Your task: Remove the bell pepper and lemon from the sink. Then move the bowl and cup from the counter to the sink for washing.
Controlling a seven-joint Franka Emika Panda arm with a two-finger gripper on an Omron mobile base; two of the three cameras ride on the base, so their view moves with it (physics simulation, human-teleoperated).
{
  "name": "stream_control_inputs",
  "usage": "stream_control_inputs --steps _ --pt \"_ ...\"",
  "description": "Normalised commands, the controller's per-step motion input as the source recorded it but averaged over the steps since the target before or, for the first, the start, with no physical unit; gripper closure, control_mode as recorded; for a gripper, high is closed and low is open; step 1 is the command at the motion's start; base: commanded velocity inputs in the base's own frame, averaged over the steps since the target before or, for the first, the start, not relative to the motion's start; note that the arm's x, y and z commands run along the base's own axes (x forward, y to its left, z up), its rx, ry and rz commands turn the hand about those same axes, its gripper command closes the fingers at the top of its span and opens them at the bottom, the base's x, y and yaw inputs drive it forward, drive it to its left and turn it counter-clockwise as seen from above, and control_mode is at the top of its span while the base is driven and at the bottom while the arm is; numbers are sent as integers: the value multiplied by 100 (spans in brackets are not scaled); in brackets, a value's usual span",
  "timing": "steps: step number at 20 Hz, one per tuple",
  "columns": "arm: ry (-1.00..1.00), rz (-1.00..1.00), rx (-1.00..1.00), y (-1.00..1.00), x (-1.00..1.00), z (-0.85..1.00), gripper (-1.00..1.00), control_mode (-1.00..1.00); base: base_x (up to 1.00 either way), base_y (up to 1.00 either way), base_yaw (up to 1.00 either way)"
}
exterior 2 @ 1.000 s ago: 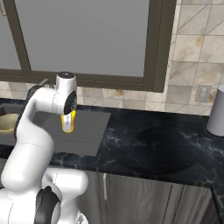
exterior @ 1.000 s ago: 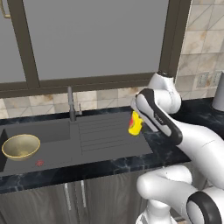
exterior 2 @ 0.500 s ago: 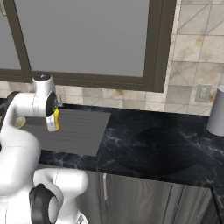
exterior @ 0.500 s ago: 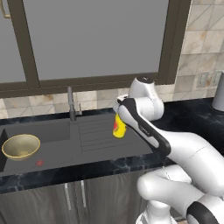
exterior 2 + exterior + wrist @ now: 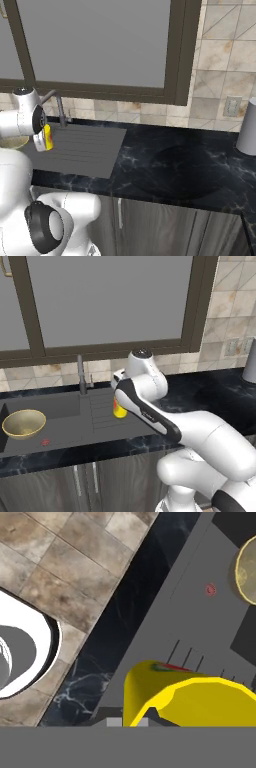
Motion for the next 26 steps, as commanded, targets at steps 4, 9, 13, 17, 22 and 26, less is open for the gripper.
stream_control_inputs --steps 4,9,13,17,22,26 --pt "0 0 -4 52 -6 0 100 -100 0 0 0" --pt "0 -8 -1 44 -3 0 100 -100 0 0 0" --pt "0 -10 0 46 -5 0 100 -100 0 0 0" --pt "0 -10 0 44 -6 0 100 -100 0 0 0" --pt "0 -11 0 43 -5 0 100 -100 0 0 0" --pt "0 -4 0 44 5 0 100 -100 0 0 0"
